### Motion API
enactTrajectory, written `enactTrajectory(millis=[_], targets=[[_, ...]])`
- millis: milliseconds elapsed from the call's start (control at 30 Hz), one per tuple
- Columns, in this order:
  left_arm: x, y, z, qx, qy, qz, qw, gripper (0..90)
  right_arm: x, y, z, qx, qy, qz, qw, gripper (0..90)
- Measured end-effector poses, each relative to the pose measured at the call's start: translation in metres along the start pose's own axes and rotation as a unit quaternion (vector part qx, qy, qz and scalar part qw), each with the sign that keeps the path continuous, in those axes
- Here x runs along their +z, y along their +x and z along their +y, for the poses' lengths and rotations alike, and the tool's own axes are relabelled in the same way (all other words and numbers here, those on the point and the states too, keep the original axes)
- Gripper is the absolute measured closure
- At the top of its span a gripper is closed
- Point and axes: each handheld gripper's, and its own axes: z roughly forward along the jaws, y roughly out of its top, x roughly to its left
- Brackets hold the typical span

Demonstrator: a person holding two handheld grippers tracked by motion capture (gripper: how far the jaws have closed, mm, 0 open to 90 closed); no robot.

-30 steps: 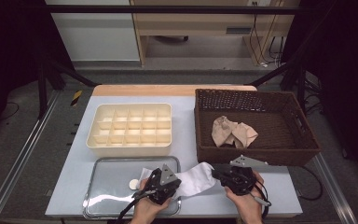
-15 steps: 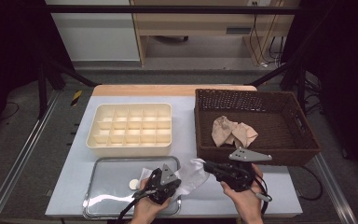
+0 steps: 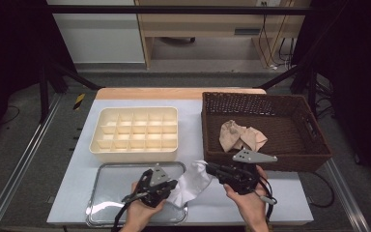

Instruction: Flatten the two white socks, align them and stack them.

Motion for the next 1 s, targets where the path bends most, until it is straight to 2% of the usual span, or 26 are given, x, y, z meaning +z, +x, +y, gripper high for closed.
enactTrajectory(millis=[100, 267, 400, 500, 633, 833, 1000], targets=[[-0.017, 0.016, -0.004, -0.009, -0.004, 0.018, 0.9998, 89.6, 0.002, 0.003, 0.0, -0.002, 0.001, 0.004, 1.0, 86.3], [-0.043, 0.047, -0.025, -0.029, 0.004, 0.057, 0.998, 89.6, 0.009, 0.01, 0.003, -0.005, 0.007, 0.012, 0.9999, 86.3], [-0.052, 0.064, -0.042, -0.051, 0.018, 0.072, 0.9959, 89.6, 0.02, 0.02, 0.005, -0.01, 0.017, 0.012, 0.9997, 86.3], [-0.051, 0.067, -0.05, -0.054, 0.034, 0.075, 0.9951, 89.6, 0.032, 0.029, 0.005, -0.012, 0.026, 0.015, 0.9995, 86.2], [-0.044, 0.064, -0.053, -0.048, 0.054, 0.069, 0.995, 89.6, 0.053, 0.042, 0.004, -0.018, 0.037, 0.021, 0.9989, 86.2], [-0.04, 0.058, -0.053, -0.039, 0.059, 0.057, 0.9958, 89.5, 0.084, 0.058, 0.0, -0.029, 0.06, 0.018, 0.9976, 86.1], [-0.041, 0.056, -0.053, -0.035, 0.062, 0.058, 0.9958, 89.6, 0.108, 0.067, -0.01, -0.035, 0.076, 0.017, 0.9963, 86.0]])
